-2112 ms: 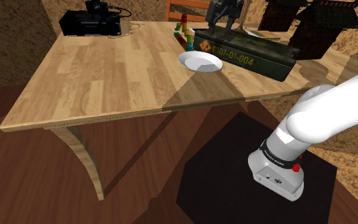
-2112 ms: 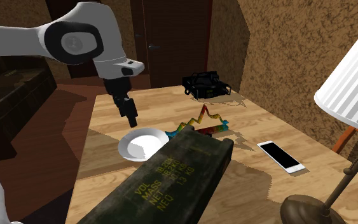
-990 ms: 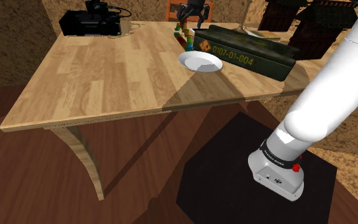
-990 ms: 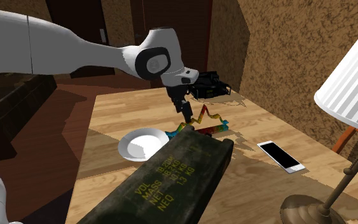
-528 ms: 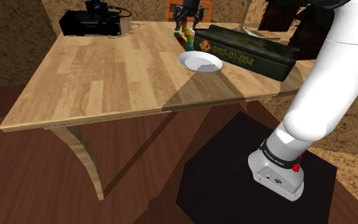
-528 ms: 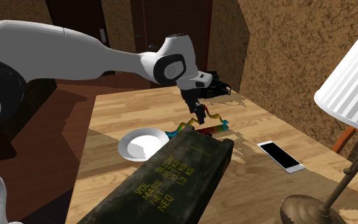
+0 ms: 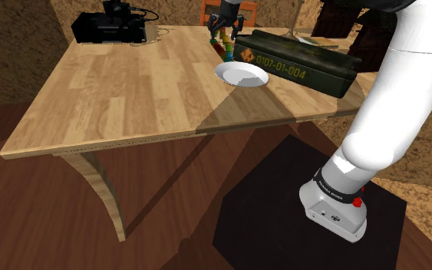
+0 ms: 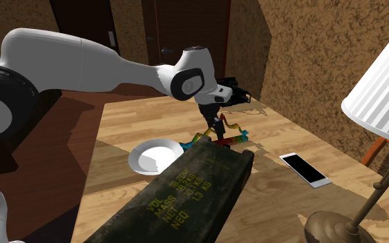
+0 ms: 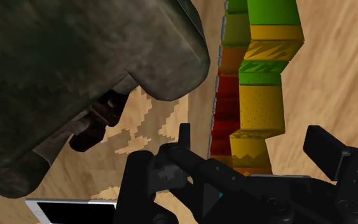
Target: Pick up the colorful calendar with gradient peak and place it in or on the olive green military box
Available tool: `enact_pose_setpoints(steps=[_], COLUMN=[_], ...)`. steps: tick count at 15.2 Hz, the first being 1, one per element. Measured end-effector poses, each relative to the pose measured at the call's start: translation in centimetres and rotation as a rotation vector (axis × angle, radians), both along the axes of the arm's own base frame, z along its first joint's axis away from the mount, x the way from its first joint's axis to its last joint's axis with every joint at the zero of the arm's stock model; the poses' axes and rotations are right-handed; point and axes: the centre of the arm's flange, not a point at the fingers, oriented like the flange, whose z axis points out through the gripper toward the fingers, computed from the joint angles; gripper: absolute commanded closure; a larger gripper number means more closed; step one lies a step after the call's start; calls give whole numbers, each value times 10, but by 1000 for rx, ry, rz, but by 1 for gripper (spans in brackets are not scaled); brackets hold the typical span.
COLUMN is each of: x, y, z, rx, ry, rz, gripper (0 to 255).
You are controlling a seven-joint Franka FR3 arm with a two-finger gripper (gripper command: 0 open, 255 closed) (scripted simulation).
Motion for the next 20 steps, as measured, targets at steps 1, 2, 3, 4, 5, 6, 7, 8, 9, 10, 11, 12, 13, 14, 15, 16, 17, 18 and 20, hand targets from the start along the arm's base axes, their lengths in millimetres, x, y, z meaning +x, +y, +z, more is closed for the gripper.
enact_pose_setpoints(steps=[1,2,3,4,5,6,7,8,9,10,11,12,13,14,15,16,17,18,20], x=[0,0,0,0,0,0,0,0,0,0,0,0,0,0,1,0,0,0,0], y=[0,0,0,0,0,0,0,0,0,0,0,0,0,0,0,0,-1,0,0], z=[0,0,0,0,0,0,0,0,0,0,0,0,0,0,2,5,10,15,26], rx=[0,0,0,0,0,0,0,0,0,0,0,0,0,0,0,0,0,0,0], ry=[0,0,0,0,0,0,0,0,0,0,0,0,0,0,0,0,0,0,0], rz=[0,0,0,0,0,0,0,0,0,0,0,0,0,0,0,0,0,0,0], gripper=[0,0,0,255,255,255,255,255,255,255,255,255,255,255,255,255,255,255,255])
